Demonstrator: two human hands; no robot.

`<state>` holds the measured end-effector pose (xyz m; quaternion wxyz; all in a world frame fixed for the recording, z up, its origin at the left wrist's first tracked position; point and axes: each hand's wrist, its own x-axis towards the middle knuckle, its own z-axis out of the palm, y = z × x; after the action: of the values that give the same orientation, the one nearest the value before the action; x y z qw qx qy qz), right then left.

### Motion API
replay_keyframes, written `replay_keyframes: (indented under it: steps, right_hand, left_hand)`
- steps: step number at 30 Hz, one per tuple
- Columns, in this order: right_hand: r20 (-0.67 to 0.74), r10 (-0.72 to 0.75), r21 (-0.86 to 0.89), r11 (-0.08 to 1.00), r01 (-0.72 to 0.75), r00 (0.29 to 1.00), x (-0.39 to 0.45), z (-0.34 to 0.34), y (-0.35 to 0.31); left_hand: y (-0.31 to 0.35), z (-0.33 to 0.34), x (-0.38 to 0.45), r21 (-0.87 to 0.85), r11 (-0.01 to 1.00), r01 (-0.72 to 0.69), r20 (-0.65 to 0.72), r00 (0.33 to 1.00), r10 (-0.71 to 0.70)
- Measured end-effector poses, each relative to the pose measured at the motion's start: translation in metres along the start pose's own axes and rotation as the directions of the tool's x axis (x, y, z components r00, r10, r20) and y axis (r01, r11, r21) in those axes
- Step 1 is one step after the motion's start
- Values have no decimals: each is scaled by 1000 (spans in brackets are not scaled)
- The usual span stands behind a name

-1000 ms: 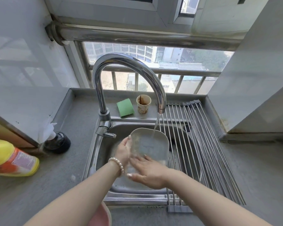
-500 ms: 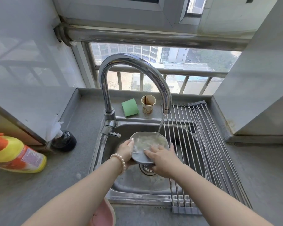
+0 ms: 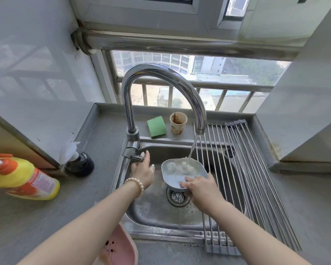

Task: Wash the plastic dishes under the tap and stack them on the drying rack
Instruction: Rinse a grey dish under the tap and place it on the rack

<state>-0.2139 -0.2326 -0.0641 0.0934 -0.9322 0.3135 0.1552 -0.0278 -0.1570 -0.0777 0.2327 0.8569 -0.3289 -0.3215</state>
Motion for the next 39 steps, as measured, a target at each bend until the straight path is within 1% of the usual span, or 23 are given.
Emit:
replay_keyframes:
  steps: [2, 6, 9, 14, 16, 18, 19, 20, 21, 22, 23, 24, 25, 26, 28, 29, 30, 31, 33, 35, 36, 37, 39]
  right_hand:
    - [-20, 1, -4, 1000, -1, 1000, 0, -2, 0]
    - [-50, -5, -29, 1000, 3, 999, 0, -4, 1]
    - [-63, -9, -53, 999, 6, 998, 2, -5, 0]
    - [-100, -20, -42, 999, 16, 995, 1, -7, -2]
    - [-110, -8, -59, 998, 1, 994, -2, -8, -3]
    - [-136, 0, -89, 996, -12, 991, -5, -9, -3]
    - [-154, -1, -109, 994, -16, 988, -5, -9, -4]
    - [-184, -8, -115, 993, -14, 983, -6, -9, -5]
    - [-214, -25, -117, 993, -1, 976, -6, -9, -8]
    - [-230, -34, -127, 992, 4, 973, -7, -10, -11]
    - [-271, -58, -142, 990, 19, 961, -6, -9, -13]
    - [-297, -101, -160, 986, 55, 950, -6, -6, -16]
    - [-315, -137, -154, 984, 92, 939, -5, -5, -17]
    - [-316, -175, -147, 980, 134, 933, -5, -4, -16]
    - [-256, -209, -36, 978, 206, 944, -9, -9, -15]
    - [-160, -194, 31, 979, 201, 968, -8, -12, -15]
    - [-57, -134, 92, 986, 139, 989, -8, -17, -13]
    - [5, -62, 141, 988, 61, 998, -5, -19, -13]
    - [10, 94, 176, 980, -94, 996, 11, -19, -15]
    - [35, 220, 191, 956, -222, 975, 29, -18, -18]
    - [35, 242, 211, 946, -244, 970, 36, -19, -22]
    - [30, 238, 244, 940, -238, 971, 43, -21, -26]
    - [28, 133, 323, 937, -135, 991, 52, -22, -37]
  left_hand:
    - [-2, 1, -1, 9, 1000, 20, -26, 999, -20]
    - [-14, 0, -6, -74, 997, 6, -72, 997, -11]
    - [-19, -1, -5, -135, 991, -1, -72, 997, -9]
    - [-14, 3, -4, -229, 970, 83, -90, 990, -106]
    - [-9, 4, -5, -326, 942, 75, -92, 990, -111]
    - [-1, 5, -5, -464, 883, 67, -100, 987, -128]
    - [5, 5, -5, -540, 836, 97, -81, 983, -166]
    - [12, 6, -5, -612, 775, 158, -14, 977, -210]
    - [18, 8, -6, -677, 698, 233, 99, 969, -227]
    - [26, 10, -9, -732, 594, 335, 259, 942, -212]
    - [33, 13, -13, -776, 476, 415, 382, 909, -168]
    - [36, 18, -15, -814, 386, 434, 417, 899, -131]
    - [39, 23, -13, -852, 340, 398, 380, 917, -121]
    - [40, 28, -12, -877, 342, 336, 308, 942, -136]
    - [41, 34, -11, -877, 429, 216, 149, 972, -185]
    - [40, 37, -11, -877, 446, 177, 101, 977, -189]
    - [38, 39, -11, -881, 452, 140, 62, 981, -183]
    - [36, 41, -11, -885, 452, 113, 39, 985, -170]
    - [38, 44, -12, -881, 467, 82, 17, 990, -141]
    - [41, 50, -14, -878, 471, 85, 37, 993, -111]
    - [42, 53, -15, -892, 443, 94, 53, 993, -105]
    - [44, 53, -18, -921, 371, 117, 90, 992, -90]
    - [41, 54, -19, -965, 195, 177, 176, 984, -21]
